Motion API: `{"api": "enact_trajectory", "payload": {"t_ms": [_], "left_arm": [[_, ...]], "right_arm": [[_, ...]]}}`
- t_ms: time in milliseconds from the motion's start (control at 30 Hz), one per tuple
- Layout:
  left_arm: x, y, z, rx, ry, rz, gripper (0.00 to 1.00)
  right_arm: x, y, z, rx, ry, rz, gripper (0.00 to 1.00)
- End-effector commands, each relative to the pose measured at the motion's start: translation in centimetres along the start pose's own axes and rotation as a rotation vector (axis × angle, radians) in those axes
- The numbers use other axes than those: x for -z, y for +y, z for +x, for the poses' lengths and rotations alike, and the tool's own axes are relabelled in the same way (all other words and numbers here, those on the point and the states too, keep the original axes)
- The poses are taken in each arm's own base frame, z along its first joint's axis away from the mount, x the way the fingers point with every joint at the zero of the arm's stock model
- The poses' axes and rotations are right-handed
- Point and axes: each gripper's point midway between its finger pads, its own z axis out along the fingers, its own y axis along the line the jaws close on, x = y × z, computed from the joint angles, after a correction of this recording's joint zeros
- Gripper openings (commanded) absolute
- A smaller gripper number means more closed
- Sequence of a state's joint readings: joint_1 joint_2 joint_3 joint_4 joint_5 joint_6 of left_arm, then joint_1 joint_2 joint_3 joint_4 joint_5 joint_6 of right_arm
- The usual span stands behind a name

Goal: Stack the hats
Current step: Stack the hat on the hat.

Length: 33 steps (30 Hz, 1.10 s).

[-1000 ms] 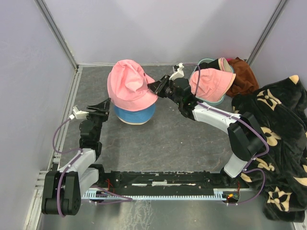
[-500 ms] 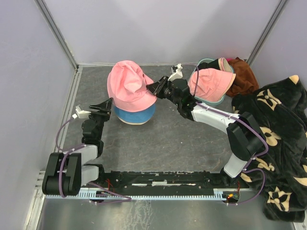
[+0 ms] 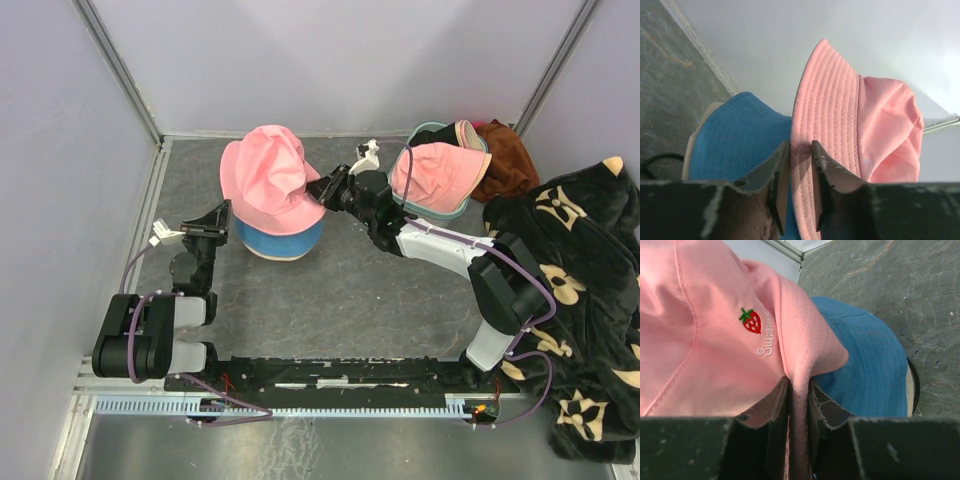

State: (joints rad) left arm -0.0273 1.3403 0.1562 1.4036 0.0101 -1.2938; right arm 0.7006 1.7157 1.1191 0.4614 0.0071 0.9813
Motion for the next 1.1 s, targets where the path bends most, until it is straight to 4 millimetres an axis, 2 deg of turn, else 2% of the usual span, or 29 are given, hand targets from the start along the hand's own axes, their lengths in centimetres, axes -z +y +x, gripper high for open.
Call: {"api": "enact_trajectory", "payload": {"t_ms": [0, 167, 333, 500, 867, 1067], "left_arm": [[0.6, -2.7, -0.7, 0.025, -0.025, 0.111, 0.24], [1.2, -1.9, -0.8, 0.015, -0.033, 0.069, 0.12], [2.0, -1.6, -1.3, -0.019, -0.056, 0.028, 0.06], [2.5, -1.6, -1.9, -0.057, -0.075, -0.01, 0.04], [3.3, 2.6, -0.8, -0.082, -0.023, -0.186, 0.03], [3.3, 3.3, -0.5, -0.108, -0.003, -0.219, 0.03]], "right_arm": [[0.2, -0.2, 0.0, 0.003, -0.026, 0.003, 0.27], [0.6, -0.6, -0.2, 0.011, -0.042, 0.018, 0.28], [1.0, -0.6, -0.7, 0.025, -0.06, 0.03, 0.32], [1.2, -0.7, -0.8, 0.026, -0.069, 0.032, 0.38], [2.2, -0.3, -2.0, 0.033, -0.11, 0.034, 0.54], [2.4, -0.8, -2.4, 0.032, -0.13, 0.053, 0.6]]}}
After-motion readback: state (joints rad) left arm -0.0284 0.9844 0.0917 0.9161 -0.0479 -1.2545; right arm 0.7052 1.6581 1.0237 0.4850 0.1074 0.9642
